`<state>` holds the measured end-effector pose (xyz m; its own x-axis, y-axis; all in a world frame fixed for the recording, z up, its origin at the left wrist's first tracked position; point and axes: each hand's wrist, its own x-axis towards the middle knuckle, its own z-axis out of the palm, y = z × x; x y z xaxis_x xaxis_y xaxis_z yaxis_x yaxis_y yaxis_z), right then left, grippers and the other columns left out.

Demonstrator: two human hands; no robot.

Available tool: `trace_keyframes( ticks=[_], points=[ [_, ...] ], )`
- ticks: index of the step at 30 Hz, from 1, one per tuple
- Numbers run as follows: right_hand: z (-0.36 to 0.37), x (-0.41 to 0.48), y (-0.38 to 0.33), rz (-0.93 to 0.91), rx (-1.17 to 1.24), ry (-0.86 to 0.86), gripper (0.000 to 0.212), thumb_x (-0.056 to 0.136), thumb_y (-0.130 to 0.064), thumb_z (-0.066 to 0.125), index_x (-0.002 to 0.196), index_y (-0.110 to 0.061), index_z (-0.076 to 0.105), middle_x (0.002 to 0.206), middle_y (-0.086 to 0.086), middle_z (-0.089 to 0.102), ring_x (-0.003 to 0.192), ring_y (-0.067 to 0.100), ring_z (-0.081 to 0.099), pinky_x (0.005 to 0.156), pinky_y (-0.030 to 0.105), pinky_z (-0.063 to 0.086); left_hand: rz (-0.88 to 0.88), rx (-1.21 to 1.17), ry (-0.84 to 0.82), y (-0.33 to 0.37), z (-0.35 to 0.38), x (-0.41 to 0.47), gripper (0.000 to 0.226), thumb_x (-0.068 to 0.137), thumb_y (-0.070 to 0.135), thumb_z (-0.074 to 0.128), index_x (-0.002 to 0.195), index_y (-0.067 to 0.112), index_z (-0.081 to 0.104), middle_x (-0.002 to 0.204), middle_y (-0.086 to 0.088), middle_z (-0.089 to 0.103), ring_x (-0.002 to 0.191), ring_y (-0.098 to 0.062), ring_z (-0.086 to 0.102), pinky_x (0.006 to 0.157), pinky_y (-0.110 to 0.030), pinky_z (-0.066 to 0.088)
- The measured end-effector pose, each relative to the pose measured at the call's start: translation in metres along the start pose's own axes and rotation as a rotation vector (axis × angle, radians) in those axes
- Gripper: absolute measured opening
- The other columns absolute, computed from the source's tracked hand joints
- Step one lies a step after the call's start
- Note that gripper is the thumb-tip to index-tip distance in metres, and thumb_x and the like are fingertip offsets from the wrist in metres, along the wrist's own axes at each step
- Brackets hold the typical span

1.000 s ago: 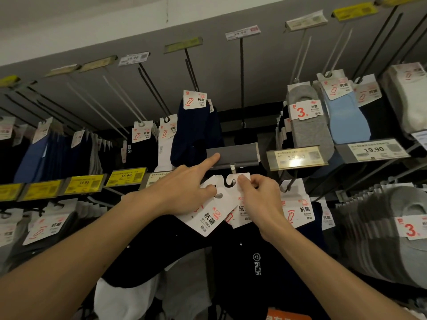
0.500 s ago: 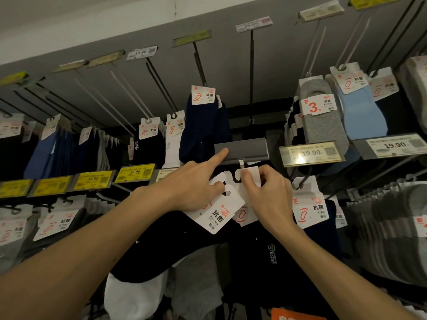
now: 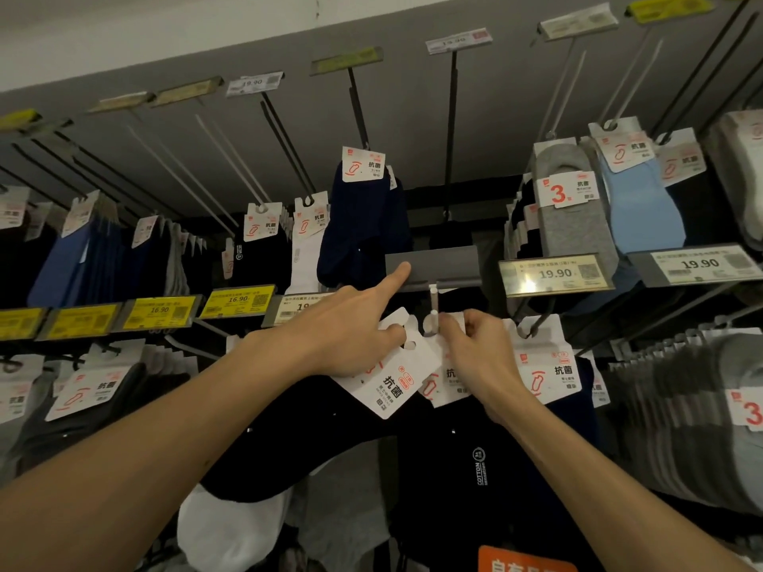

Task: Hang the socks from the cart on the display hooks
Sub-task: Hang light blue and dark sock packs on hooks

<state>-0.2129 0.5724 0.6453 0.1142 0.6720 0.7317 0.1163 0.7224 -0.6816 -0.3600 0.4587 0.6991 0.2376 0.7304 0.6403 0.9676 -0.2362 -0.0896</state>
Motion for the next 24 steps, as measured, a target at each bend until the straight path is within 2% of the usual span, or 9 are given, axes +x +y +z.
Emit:
trace_keyframes(
  ticks=[4, 7, 13, 15, 16, 18, 20, 22, 24],
  points=[
    [-0.001, 0.0, 0.003, -0.029, -0.088, -0.015, 0.027, 0.1, -0.043, 0.051, 0.088, -0.022, 0.063, 0.087, 0.003, 0.069, 0.089, 0.024, 0.067, 0.087, 0.054, 0.054, 0.016, -0.015, 0.002, 0.001, 0.002, -0.001, 0.076, 0.102, 0.036, 0.045, 0.157, 0.038, -0.007, 0.075, -0.008, 0.063, 0.066, -0.017, 0.058, 0.056, -0.034, 0.043],
    [-0.004, -0.006, 0.008, -0.022, -0.091, -0.041, 0.025, 0.101, -0.039, 0.05, 0.103, -0.019, 0.064, 0.096, 0.001, 0.069, 0.094, 0.021, 0.066, 0.09, 0.052, 0.053, 0.01, -0.077, 0.013, 0.0, 0.005, -0.004, 0.075, 0.102, 0.035, 0.046, 0.157, 0.042, -0.005, 0.077, -0.011, 0.066, 0.066, -0.019, 0.061, 0.054, -0.033, 0.043],
    [-0.02, -0.05, -0.001, -0.119, -0.16, 0.03, 0.044, 0.101, -0.039, 0.053, 0.139, -0.019, 0.046, 0.125, -0.01, 0.051, 0.118, 0.009, 0.05, 0.096, 0.029, 0.044, -0.027, -0.608, 0.057, 0.006, 0.016, -0.028, 0.059, 0.101, 0.03, 0.054, 0.151, 0.041, 0.024, 0.075, -0.006, 0.075, 0.06, -0.009, 0.069, 0.048, -0.021, 0.048],
    [-0.032, -0.071, -0.008, -0.176, -0.145, 0.086, 0.039, 0.102, -0.043, 0.048, 0.135, -0.022, 0.048, 0.127, -0.013, 0.048, 0.116, 0.004, 0.047, 0.098, 0.028, 0.042, -0.03, -0.728, 0.053, 0.012, 0.022, -0.04, 0.044, 0.1, 0.028, 0.056, 0.141, 0.036, 0.039, 0.068, 0.0, 0.074, 0.06, -0.008, 0.07, 0.047, -0.018, 0.046],
    [-0.038, -0.083, -0.012, -0.168, -0.1, 0.095, 0.031, 0.103, -0.044, 0.044, 0.124, -0.024, 0.054, 0.122, -0.012, 0.054, 0.11, 0.003, 0.052, 0.094, 0.027, 0.044, -0.025, -0.765, 0.05, 0.016, 0.025, -0.045, 0.034, 0.1, 0.027, 0.056, 0.133, 0.032, 0.046, 0.065, 0.002, 0.073, 0.06, -0.007, 0.07, 0.048, -0.018, 0.046],
    [-0.05, -0.106, -0.022, -0.039, 0.092, 0.039, 0.034, 0.102, -0.049, 0.04, 0.108, -0.023, 0.061, 0.105, -0.005, 0.068, 0.094, 0.006, 0.064, 0.08, 0.026, 0.05, -0.017, -0.824, 0.044, 0.026, 0.032, -0.053, 0.017, 0.1, 0.024, 0.056, 0.117, 0.023, 0.055, 0.062, 0.004, 0.072, 0.061, -0.008, 0.071, 0.051, -0.022, 0.049],
    [-0.063, -0.126, -0.028, 0.152, 0.228, -0.107, 0.039, 0.094, -0.054, 0.051, 0.106, -0.02, 0.064, 0.096, 0.001, 0.075, 0.086, 0.012, 0.073, 0.071, 0.031, 0.057, -0.024, -0.885, 0.055, 0.037, 0.041, -0.058, 0.007, 0.1, 0.022, 0.057, 0.105, 0.018, 0.057, 0.061, 0.005, 0.071, 0.06, -0.008, 0.071, 0.05, -0.022, 0.05],
    [-0.077, -0.141, -0.025, 0.258, 0.263, -0.208, 0.036, 0.088, -0.044, 0.065, 0.111, -0.016, 0.063, 0.096, 0.004, 0.077, 0.087, 0.017, 0.075, 0.07, 0.037, 0.062, -0.021, -0.906, 0.092, 0.05, 0.052, -0.059, 0.006, 0.099, 0.021, 0.059, 0.096, 0.016, 0.057, 0.06, 0.006, 0.071, 0.057, -0.008, 0.07, 0.047, -0.021, 0.048],
    [-0.093, -0.152, -0.019, 0.304, 0.293, -0.224, 0.028, 0.09, -0.033, 0.068, 0.108, -0.011, 0.065, 0.094, 0.005, 0.078, 0.086, 0.019, 0.075, 0.067, 0.031, 0.06, -0.018, -0.935, 0.108, 0.063, 0.065, -0.057, 0.008, 0.097, 0.02, 0.062, 0.091, 0.017, 0.058, 0.064, 0.006, 0.072, 0.059, -0.01, 0.071, 0.05, -0.025, 0.049]
  ],
)
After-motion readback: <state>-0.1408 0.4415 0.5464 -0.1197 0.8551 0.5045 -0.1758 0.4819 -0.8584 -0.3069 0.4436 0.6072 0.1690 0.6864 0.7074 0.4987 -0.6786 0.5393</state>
